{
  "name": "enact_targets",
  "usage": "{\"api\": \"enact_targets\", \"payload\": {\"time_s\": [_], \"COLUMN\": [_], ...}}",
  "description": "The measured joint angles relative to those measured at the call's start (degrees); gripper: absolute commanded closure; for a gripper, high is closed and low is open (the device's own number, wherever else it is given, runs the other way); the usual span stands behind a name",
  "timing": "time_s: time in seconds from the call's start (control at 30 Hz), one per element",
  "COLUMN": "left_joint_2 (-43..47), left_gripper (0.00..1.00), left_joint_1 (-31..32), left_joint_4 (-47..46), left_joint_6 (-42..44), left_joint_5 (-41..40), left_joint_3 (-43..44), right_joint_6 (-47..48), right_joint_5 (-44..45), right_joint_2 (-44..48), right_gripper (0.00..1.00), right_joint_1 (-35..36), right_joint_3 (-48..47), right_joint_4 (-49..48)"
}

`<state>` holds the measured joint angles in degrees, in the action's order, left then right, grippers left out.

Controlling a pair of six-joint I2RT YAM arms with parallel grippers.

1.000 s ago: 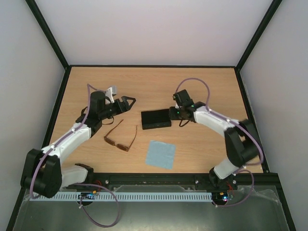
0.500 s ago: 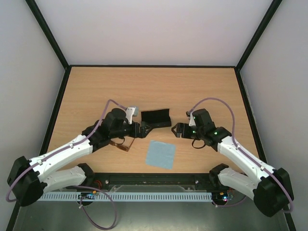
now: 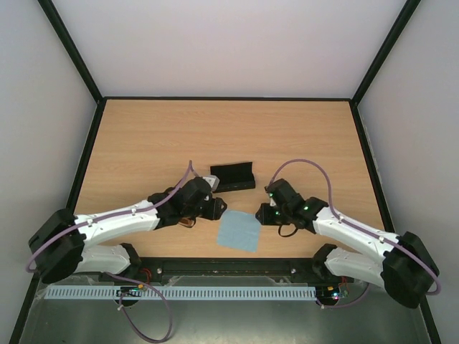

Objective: Organize the sunglasses
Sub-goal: Fold the glasses cleaning cloth at the center of the board.

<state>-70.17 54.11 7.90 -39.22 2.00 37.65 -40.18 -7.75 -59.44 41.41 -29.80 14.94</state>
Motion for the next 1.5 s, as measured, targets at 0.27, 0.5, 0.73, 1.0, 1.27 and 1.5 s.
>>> {"api": "enact_targets", "payload": {"time_s": [0.27,0.5,0.73,1.0,1.27,1.5], "left_joint_2": [-4.94,-4.94,-4.94,-4.94,-4.94,-4.96], "left_gripper": [0.53,0.54,0.54,0.54,0.54,0.55], "left_joint_1": [0.26,0.26,0.26,0.26,0.26,0.26], "left_joint_4": [-1.44,-2.45,-2.45,-2.45,-2.45,-2.51], "left_joint_6": [-0.31,-0.37,-0.39,-0.42,-0.42,-0.42], "left_joint_5": [-1.27,-1.88,-2.05,-2.08,-2.1,-2.08], "left_joint_3": [-0.22,-0.22,-0.22,-0.22,-0.22,-0.22], "right_joint_6": [-3.26,-4.26,-4.22,-3.96,-3.78,-3.8], "right_joint_5": [10.49,15.39,16.94,17.29,17.7,18.14], "right_joint_2": [-7.37,-10.93,-13.73,-16.81,-17.92,-17.94], "right_gripper": [0.77,0.78,0.78,0.8,0.91,0.96], "right_joint_1": [8.44,9.68,9.73,9.73,9.73,9.73], "right_joint_3": [-0.37,-0.57,-1.22,-2.84,-3.43,-3.37], "right_joint_4": [2.1,2.27,1.27,-1.49,-2.43,-2.36]}}
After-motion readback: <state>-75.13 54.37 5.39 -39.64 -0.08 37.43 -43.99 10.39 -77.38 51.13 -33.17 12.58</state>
